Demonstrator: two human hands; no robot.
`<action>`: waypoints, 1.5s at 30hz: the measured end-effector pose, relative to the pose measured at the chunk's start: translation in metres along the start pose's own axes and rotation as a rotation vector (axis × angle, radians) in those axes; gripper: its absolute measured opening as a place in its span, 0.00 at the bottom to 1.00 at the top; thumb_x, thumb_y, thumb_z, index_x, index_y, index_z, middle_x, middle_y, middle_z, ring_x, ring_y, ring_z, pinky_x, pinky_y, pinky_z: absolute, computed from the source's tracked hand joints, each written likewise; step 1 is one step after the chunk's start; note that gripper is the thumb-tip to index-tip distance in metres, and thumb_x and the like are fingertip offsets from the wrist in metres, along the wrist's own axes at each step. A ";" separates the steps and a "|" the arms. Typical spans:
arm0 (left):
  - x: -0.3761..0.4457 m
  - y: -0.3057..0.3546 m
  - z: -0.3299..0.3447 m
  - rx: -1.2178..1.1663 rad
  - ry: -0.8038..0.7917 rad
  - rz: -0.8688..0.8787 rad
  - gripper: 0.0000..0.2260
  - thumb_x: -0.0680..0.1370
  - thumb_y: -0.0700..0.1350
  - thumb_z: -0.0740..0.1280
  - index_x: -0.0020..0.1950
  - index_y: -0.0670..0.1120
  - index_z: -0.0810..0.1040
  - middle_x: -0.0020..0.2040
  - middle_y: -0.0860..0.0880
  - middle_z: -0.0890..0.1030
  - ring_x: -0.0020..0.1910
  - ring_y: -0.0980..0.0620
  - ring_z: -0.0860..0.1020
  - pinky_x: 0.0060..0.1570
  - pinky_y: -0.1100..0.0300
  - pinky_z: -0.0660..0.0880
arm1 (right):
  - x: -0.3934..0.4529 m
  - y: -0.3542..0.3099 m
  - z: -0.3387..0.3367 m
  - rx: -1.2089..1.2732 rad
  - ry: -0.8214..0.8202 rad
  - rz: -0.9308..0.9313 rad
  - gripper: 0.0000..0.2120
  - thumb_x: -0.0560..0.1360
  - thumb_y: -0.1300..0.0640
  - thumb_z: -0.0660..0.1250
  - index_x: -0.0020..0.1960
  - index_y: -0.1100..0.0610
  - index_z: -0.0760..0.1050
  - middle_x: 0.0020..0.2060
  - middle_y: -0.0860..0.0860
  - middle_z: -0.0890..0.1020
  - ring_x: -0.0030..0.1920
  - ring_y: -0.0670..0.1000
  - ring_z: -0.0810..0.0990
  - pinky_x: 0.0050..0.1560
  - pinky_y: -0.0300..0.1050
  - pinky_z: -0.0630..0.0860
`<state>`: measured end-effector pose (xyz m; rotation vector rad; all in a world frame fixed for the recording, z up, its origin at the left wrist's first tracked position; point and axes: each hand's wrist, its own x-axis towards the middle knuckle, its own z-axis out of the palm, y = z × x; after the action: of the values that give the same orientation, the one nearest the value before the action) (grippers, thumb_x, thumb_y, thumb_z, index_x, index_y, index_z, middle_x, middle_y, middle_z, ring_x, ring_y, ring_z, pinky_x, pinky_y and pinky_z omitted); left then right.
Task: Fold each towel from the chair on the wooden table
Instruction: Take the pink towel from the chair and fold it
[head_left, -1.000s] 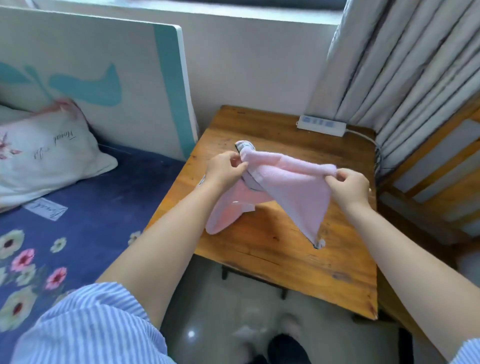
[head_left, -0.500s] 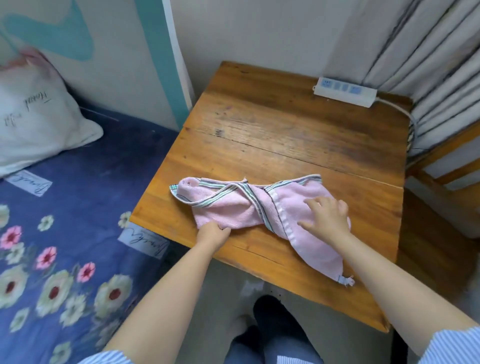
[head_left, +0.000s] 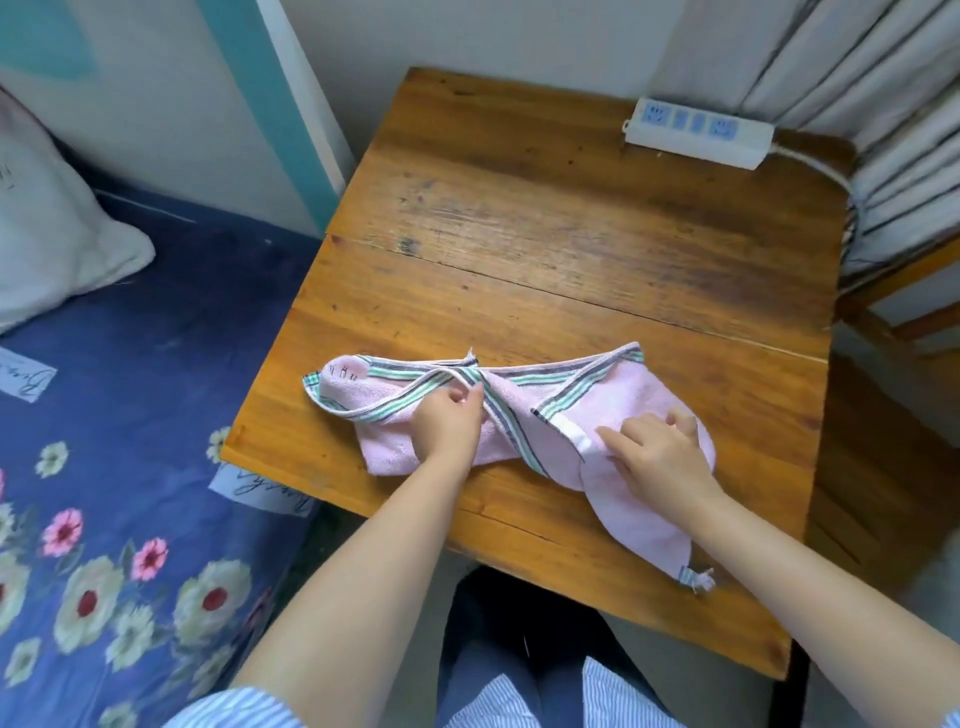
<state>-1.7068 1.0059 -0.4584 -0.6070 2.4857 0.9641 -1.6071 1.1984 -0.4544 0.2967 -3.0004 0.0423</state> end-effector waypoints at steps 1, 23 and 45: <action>0.001 0.003 0.003 0.011 0.006 0.000 0.16 0.76 0.54 0.64 0.39 0.41 0.77 0.42 0.42 0.80 0.45 0.42 0.76 0.40 0.60 0.65 | -0.009 0.002 -0.004 -0.015 -0.021 -0.037 0.11 0.54 0.69 0.70 0.31 0.56 0.81 0.21 0.50 0.75 0.23 0.52 0.76 0.38 0.44 0.55; -0.011 -0.091 -0.043 -0.145 -0.148 -0.279 0.15 0.72 0.34 0.62 0.30 0.46 0.60 0.32 0.46 0.67 0.33 0.48 0.65 0.30 0.59 0.58 | 0.146 -0.065 0.054 0.067 -0.578 0.028 0.10 0.74 0.57 0.63 0.54 0.57 0.77 0.54 0.55 0.78 0.60 0.56 0.69 0.58 0.49 0.62; 0.014 0.121 -0.148 -0.513 0.123 0.398 0.08 0.77 0.39 0.62 0.42 0.38 0.78 0.34 0.45 0.74 0.34 0.51 0.70 0.33 0.66 0.68 | 0.167 0.086 -0.181 1.570 0.184 0.841 0.22 0.72 0.67 0.60 0.21 0.57 0.79 0.18 0.46 0.79 0.20 0.43 0.75 0.27 0.34 0.67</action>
<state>-1.8135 0.9793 -0.3015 -0.3219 2.5189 1.7964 -1.7645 1.2580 -0.2544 -0.7947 -1.9602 2.1948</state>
